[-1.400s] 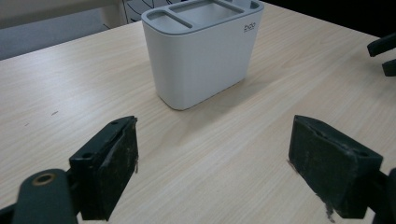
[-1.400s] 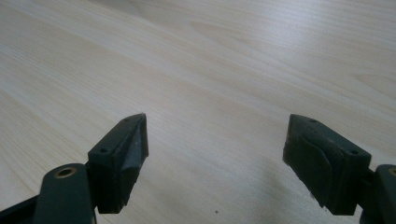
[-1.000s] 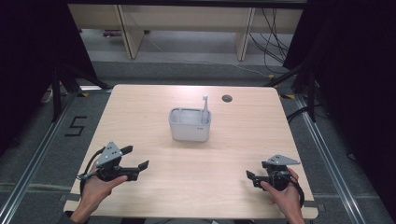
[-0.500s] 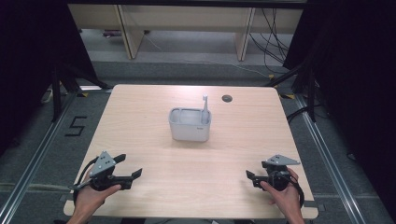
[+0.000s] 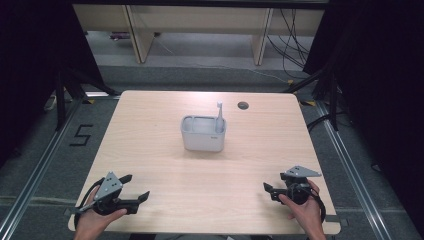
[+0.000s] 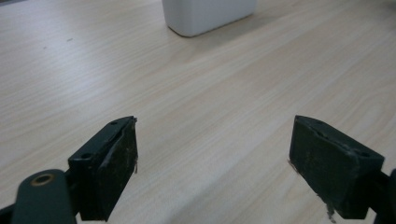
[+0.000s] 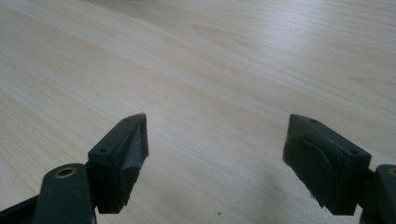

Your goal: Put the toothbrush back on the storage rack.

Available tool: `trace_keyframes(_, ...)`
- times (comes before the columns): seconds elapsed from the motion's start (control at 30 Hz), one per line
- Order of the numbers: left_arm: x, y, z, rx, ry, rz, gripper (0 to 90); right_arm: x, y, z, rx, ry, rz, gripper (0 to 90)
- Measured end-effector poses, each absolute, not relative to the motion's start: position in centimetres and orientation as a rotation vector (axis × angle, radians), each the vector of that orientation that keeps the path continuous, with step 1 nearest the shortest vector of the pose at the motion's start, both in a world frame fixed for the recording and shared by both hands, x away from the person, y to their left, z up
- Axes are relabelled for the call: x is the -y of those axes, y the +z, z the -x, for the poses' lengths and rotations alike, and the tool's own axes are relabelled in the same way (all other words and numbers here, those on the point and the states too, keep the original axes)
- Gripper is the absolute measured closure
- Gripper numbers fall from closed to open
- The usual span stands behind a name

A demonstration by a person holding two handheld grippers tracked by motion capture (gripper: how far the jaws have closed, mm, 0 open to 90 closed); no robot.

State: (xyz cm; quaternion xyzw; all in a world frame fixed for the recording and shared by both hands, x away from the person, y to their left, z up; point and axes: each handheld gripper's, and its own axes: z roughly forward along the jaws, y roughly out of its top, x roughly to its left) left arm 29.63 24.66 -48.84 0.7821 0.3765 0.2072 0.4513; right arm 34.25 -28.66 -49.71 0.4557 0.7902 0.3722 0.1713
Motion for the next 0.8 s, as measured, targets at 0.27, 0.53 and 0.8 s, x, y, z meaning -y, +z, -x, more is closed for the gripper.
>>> trace_keyframes(0.27,-24.9,-49.4,-28.9,-0.928,0.508,-1.990,15.0,28.6,-49.6,-34.0,-2.232,1.064,-1.309,22.7)
trace_keyframes(0.53,-24.9,-49.9,-28.5,-0.931,0.516,-2.068,15.1,28.5,-49.5,-34.0,-2.227,1.063,-1.320,22.6)
trace_keyframes(0.8,-24.7,-50.0,-28.4,-0.928,0.522,-2.074,15.1,28.6,-49.5,-33.9,-2.226,1.060,-1.328,22.6)
